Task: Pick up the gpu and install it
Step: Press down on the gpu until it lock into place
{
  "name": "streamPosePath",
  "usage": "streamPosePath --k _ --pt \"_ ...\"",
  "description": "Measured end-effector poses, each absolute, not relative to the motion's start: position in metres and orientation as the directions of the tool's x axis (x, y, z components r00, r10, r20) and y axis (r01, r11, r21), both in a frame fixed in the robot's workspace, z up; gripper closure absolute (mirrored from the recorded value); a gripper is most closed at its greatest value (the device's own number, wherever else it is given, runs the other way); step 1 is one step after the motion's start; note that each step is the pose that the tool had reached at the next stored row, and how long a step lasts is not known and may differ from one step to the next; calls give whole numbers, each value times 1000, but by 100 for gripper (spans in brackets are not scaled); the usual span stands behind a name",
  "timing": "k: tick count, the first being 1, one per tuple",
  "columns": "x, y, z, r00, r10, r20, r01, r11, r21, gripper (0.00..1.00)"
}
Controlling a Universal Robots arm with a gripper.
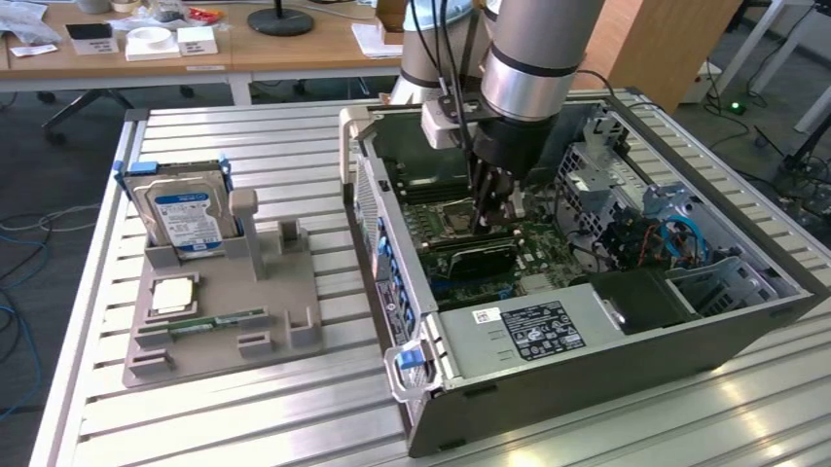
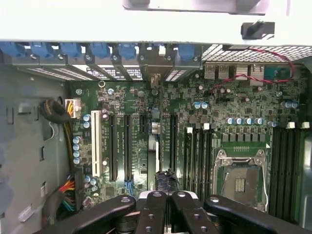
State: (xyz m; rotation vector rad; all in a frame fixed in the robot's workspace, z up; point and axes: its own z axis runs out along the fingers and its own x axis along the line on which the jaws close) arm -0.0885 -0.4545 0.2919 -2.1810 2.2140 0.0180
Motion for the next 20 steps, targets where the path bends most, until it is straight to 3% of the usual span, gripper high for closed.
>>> streamPosePath --k 20 --pt "-90 -453 273 -15 -999 -32 -1000 15 -15 89"
